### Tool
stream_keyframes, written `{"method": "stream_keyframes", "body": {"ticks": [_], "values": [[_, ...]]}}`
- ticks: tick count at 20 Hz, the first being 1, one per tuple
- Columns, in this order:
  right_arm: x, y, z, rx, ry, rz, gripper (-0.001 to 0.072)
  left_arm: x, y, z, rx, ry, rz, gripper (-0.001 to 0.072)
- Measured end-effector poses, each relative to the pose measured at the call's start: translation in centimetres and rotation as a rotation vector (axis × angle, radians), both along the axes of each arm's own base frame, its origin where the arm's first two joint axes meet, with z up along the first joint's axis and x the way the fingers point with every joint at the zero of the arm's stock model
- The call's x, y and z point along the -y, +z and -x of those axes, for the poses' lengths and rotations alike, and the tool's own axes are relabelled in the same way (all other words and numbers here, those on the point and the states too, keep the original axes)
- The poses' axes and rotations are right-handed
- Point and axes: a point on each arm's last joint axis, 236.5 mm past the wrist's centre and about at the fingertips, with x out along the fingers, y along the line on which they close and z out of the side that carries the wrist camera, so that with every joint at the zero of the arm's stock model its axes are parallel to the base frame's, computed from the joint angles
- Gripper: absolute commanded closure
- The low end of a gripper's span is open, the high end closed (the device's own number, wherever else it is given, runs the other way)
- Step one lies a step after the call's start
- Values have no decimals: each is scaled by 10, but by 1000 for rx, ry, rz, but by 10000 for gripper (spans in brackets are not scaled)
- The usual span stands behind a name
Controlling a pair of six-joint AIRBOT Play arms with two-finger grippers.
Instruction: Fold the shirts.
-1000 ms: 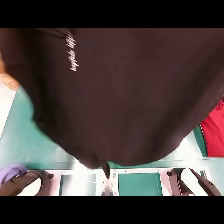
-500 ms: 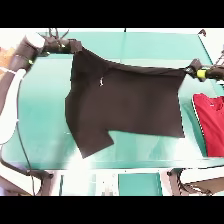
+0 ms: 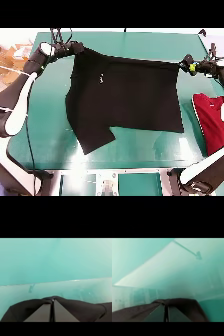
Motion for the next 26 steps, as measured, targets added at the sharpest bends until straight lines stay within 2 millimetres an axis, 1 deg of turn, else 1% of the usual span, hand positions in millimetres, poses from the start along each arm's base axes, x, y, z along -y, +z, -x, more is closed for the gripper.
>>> {"method": "stream_keyframes", "body": {"ticks": [1,3,6,8,10,13,16,20,22,25,26], "values": [[0,0,-1,0,5,4,697,-1,0,-1,2,3,1,686],[-1,-5,5,-29,42,22,698,3,-5,3,-20,-16,-3,686],[2,-23,30,-126,120,59,698,12,-26,22,-121,-98,-29,687],[4,-35,52,-207,180,77,698,16,-40,41,-222,-160,-44,687],[6,-48,75,-294,237,101,698,16,-56,65,-344,-213,-87,687],[9,-63,107,-417,310,137,697,3,-83,106,-551,-254,-167,686],[13,-71,129,-502,354,159,697,-6,-104,146,-741,-283,-204,686],[15,-75,146,-567,387,171,697,-13,-122,183,-917,-296,-216,686],[15,-76,149,-582,394,174,696,-15,-128,195,-968,-299,-217,686],[13,-78,152,-599,408,194,694,-11,-137,205,-1014,-306,-189,685],[12,-79,153,-608,415,202,598,-9,-140,209,-1027,-310,-179,679]]}}
